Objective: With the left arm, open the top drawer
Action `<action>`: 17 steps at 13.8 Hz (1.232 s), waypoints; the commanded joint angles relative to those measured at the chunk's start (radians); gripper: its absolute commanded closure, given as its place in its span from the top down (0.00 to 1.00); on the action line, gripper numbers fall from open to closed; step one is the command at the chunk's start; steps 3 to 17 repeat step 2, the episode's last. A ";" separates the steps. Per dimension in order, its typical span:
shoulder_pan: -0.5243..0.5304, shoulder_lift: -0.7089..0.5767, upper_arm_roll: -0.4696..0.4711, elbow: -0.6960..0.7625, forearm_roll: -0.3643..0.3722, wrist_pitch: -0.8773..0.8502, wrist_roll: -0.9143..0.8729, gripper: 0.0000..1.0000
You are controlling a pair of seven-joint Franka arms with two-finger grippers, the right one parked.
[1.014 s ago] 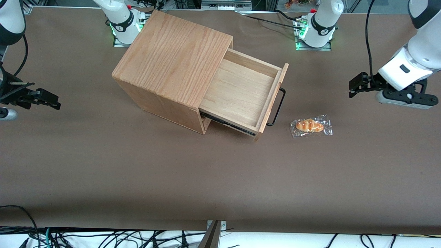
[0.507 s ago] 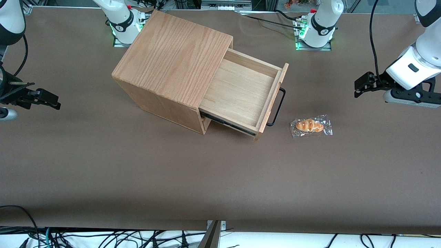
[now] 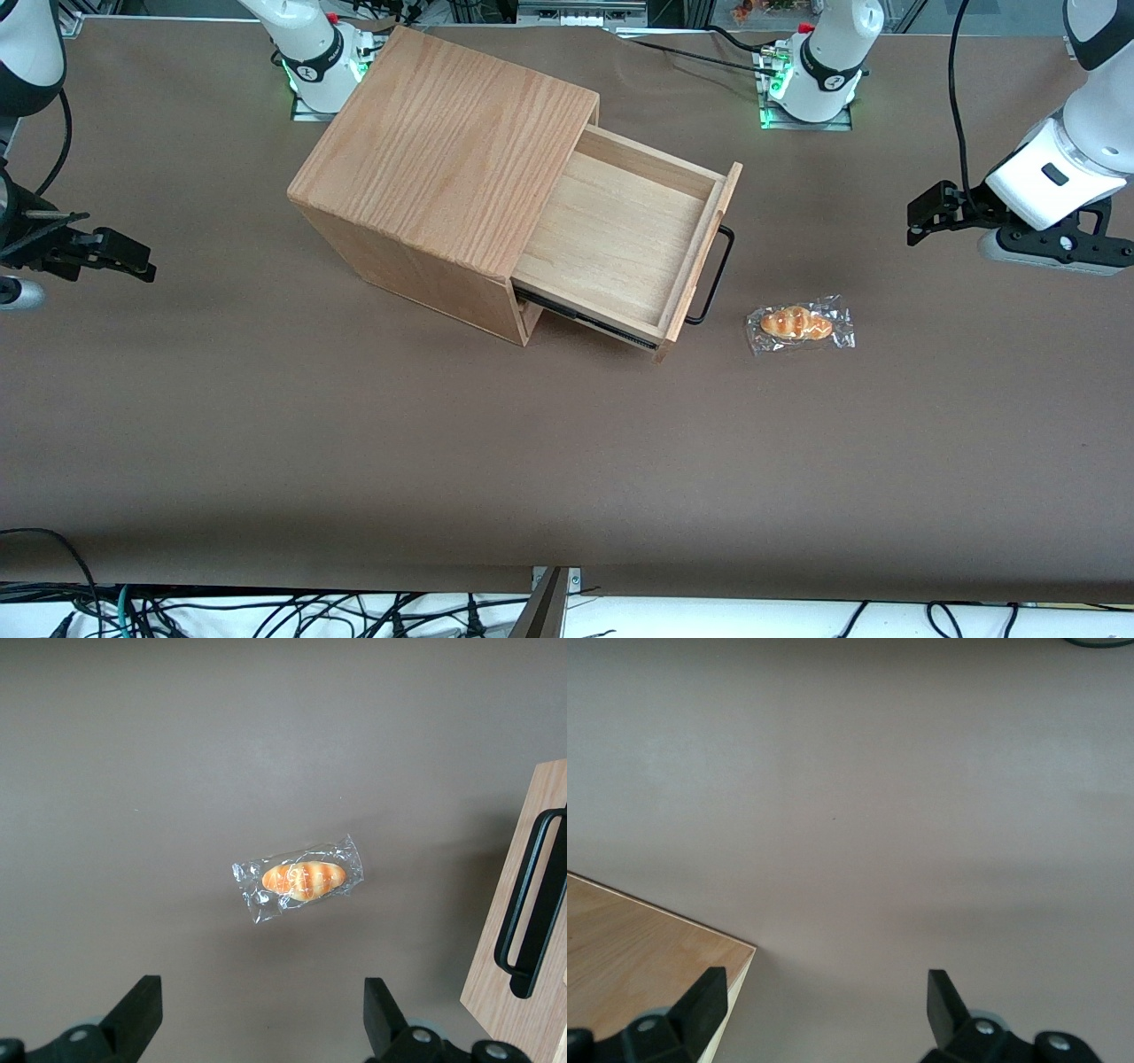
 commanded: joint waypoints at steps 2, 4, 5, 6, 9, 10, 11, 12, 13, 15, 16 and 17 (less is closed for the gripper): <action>-0.005 -0.015 0.003 -0.003 0.016 -0.014 0.004 1.00; -0.005 -0.015 0.003 -0.003 0.016 -0.014 0.004 1.00; -0.005 -0.015 0.003 -0.003 0.016 -0.014 0.004 1.00; -0.005 -0.015 0.003 -0.003 0.016 -0.014 0.004 1.00; -0.005 -0.015 0.003 -0.003 0.016 -0.014 0.004 1.00; -0.005 -0.015 0.003 -0.003 0.016 -0.014 0.004 1.00; -0.005 -0.015 0.003 -0.003 0.016 -0.014 0.004 1.00; -0.005 -0.015 0.003 -0.003 0.016 -0.014 0.004 1.00; -0.005 -0.015 0.003 -0.003 0.016 -0.014 0.004 1.00; -0.005 -0.015 0.003 -0.003 0.016 -0.014 0.004 1.00; -0.005 -0.015 0.003 -0.003 0.016 -0.014 0.004 1.00; -0.005 -0.015 0.003 -0.003 0.016 -0.014 0.004 1.00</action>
